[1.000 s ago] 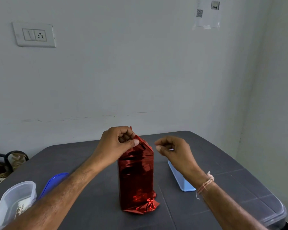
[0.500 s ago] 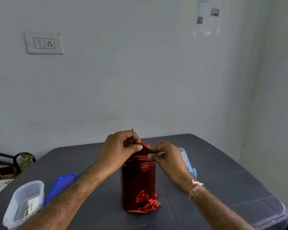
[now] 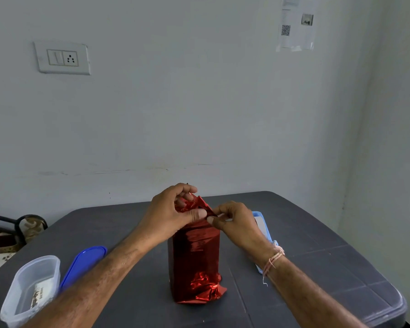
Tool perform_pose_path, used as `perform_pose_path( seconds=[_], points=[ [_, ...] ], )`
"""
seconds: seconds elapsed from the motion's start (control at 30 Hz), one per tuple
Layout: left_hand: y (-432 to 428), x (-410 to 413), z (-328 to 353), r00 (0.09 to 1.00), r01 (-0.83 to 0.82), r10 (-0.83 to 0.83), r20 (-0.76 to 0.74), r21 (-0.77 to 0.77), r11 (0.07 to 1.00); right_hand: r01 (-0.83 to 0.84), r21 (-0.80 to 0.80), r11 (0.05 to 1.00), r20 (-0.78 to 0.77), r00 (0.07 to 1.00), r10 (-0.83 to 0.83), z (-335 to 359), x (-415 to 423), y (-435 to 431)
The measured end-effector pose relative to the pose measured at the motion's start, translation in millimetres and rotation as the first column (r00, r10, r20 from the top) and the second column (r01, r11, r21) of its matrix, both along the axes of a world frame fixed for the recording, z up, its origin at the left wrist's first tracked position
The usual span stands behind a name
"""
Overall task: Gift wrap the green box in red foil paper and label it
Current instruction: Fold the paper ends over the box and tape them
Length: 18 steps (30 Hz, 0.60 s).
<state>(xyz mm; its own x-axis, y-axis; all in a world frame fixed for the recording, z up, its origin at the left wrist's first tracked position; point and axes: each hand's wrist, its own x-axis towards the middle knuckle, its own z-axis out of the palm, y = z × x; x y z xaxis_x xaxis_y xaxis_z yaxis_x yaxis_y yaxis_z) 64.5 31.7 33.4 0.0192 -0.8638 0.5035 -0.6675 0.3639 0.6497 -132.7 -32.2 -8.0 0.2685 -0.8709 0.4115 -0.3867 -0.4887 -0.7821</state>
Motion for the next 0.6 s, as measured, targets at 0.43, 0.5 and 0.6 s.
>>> perform_pose_path(
  seconds=[0.43, 0.5, 0.6],
  points=[
    [-6, 1, -21, 0.999, -0.009, 0.012, -0.049, 0.066, 0.998, -0.091, 0.205, 0.975, 0.136, 0.989, 0.064, -3, 6, -10],
    [-6, 2, -23, 0.996, 0.003, 0.004, -0.084, 0.076, 0.997, -0.09, 0.229, 0.969, 0.142, 0.988, 0.058, -3, 6, -12],
    [-7, 3, -23, 0.995, 0.022, -0.013, -0.103, 0.085, 0.996, -0.092, 0.257, 0.962, 0.14, 0.989, 0.057, -1, 8, -12]
  ],
)
